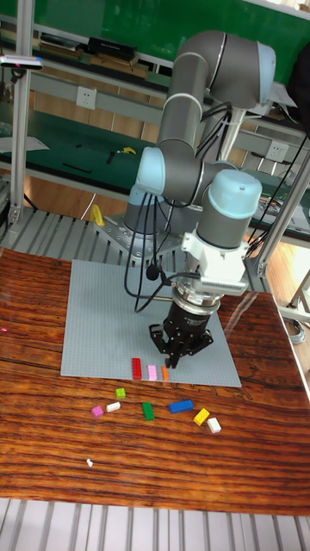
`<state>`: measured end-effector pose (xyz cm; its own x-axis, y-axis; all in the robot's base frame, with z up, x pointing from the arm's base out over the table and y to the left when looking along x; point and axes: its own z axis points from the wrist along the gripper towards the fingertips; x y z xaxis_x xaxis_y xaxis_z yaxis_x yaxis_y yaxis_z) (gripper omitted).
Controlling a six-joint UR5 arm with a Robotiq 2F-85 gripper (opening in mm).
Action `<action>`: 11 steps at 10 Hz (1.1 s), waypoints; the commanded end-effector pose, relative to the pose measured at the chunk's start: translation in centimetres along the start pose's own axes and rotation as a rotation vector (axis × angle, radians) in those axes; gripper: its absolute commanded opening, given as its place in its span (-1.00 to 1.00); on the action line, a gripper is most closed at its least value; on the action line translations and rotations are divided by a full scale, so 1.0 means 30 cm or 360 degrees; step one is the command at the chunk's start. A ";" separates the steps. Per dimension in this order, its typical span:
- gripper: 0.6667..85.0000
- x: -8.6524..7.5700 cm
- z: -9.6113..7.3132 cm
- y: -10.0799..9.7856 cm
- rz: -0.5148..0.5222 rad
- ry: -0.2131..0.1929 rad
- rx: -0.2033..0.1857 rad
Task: Build with small Lego blocks
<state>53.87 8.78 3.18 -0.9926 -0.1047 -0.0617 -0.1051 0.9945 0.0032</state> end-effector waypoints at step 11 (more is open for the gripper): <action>-0.98 -0.196 -0.162 -0.089 0.0238 -0.0139 -0.0045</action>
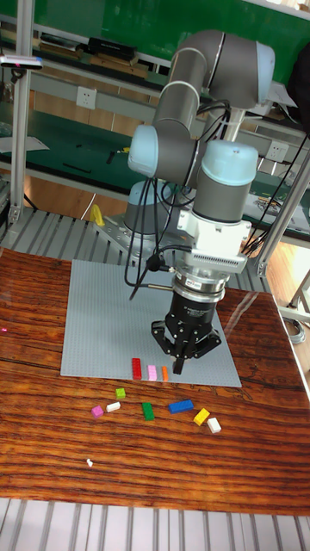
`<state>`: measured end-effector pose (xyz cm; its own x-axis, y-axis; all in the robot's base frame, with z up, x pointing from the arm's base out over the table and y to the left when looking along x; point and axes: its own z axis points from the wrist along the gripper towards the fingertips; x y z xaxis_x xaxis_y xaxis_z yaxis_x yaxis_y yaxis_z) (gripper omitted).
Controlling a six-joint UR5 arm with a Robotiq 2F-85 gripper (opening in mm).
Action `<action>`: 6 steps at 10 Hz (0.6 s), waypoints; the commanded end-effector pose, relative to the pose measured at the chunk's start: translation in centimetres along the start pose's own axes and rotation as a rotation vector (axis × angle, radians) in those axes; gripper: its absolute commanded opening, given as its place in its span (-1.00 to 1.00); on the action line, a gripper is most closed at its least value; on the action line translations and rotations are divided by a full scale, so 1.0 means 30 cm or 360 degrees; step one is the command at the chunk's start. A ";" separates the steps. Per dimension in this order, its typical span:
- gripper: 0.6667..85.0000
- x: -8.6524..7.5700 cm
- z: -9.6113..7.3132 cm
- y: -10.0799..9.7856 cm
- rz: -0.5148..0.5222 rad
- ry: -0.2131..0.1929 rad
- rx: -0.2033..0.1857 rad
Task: Build with small Lego blocks
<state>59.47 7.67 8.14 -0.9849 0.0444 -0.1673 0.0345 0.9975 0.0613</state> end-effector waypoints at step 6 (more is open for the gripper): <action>-0.98 -0.037 -0.024 -0.085 -0.0040 0.0121 0.0067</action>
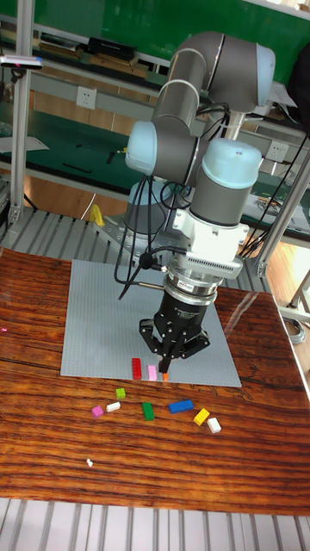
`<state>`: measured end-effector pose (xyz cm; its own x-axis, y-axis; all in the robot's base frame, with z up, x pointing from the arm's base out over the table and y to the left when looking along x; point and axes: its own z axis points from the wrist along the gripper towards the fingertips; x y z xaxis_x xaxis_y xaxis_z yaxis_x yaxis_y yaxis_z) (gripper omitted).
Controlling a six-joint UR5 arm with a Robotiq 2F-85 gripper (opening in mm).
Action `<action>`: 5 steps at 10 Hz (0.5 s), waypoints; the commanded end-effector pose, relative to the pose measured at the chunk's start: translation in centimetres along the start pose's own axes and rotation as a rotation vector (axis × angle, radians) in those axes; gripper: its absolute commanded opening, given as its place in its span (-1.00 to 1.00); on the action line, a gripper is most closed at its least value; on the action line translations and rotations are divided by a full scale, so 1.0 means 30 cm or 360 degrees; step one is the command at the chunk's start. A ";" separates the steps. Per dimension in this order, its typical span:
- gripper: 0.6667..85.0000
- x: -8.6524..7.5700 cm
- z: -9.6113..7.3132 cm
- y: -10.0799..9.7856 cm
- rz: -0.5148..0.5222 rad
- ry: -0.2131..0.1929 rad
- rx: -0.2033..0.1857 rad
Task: Build with small Lego blocks
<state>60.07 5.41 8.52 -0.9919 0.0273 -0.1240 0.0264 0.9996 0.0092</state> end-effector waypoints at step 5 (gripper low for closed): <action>-0.98 -0.027 -0.020 -0.022 0.0034 0.0044 0.0063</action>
